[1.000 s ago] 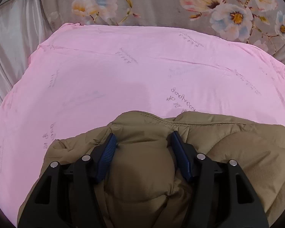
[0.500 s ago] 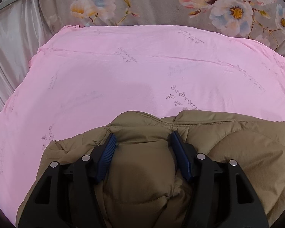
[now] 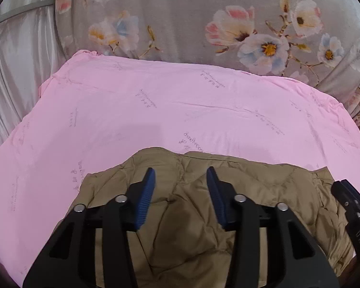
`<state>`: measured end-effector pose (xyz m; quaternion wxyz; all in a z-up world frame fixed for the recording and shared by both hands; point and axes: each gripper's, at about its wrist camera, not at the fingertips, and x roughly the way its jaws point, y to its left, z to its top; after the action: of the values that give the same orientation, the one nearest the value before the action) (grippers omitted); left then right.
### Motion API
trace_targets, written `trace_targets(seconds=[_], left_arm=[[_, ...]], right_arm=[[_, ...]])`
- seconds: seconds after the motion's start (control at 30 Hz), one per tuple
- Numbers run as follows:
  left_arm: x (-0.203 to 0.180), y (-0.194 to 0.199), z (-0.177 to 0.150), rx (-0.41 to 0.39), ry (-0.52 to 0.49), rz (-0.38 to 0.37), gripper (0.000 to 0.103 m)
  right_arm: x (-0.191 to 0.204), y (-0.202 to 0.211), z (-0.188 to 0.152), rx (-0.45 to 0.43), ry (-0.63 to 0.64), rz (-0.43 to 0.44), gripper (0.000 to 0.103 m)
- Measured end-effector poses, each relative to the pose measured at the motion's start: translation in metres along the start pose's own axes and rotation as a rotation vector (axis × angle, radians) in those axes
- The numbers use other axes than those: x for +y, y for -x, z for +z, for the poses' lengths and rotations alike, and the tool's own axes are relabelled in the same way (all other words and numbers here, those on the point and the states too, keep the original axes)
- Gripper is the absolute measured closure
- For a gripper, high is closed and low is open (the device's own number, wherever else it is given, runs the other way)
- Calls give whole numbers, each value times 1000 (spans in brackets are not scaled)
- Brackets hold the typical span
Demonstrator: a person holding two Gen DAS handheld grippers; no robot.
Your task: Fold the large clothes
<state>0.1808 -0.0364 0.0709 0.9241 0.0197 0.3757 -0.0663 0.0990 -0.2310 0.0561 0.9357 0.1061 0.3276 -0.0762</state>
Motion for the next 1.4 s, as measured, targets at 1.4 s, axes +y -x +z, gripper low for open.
trace_targets(seconds=[1.4], left_arm=[[-14, -18, -62, 96, 27, -52, 102]], right_arm=[[28, -5, -61, 58, -20, 96, 95]])
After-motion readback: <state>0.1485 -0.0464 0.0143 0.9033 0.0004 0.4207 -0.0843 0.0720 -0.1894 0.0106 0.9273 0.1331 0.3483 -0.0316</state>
